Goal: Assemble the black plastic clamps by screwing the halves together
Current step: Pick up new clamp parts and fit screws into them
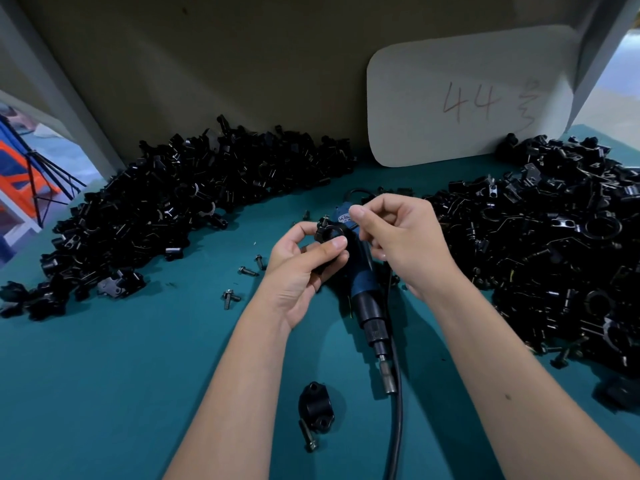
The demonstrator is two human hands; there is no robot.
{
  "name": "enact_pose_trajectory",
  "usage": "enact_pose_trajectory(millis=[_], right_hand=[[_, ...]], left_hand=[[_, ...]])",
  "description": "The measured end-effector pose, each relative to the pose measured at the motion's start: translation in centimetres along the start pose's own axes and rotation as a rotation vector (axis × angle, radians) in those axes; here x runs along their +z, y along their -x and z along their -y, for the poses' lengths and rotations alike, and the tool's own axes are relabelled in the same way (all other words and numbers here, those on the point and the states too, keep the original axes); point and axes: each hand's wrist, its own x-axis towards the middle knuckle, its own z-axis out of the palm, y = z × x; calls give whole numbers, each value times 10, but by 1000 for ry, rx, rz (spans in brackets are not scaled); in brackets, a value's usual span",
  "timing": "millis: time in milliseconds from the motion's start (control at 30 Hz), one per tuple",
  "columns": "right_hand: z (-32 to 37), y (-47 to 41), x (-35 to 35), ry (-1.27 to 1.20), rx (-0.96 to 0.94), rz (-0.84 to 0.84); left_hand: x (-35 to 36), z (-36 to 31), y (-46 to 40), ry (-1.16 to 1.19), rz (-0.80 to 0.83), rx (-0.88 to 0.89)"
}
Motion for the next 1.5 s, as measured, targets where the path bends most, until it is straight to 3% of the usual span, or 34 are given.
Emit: enact_pose_trajectory(millis=[233,400,533,600,767,933,1100,1233,1400,1500], right_hand=[[1,0,-7,-41,96,69],[-3,1,0,-8,35,-41],[1,2,2,-332,135,143],[3,2,-2,-349,161,228],[1,4,6,-292,91,113],[3,5,6,-396,97,196],[4,8,11,-291,70,67],[5,10,12,-301,75,131],[6,9,17,-270,60,49],[5,8,10,-402,80,182]], left_hand=[[5,0,4,-47,67,-17],[7,1,2,31,69,-44],[10,2,2,173,66,-68],[7,0,2,215,62,-70],[6,2,3,217,91,-73],[5,1,2,277,108,-69],[8,3,4,224,119,-68],[9,1,4,242,149,-62],[9,1,4,198,149,-48],[9,2,4,268,153,-61]])
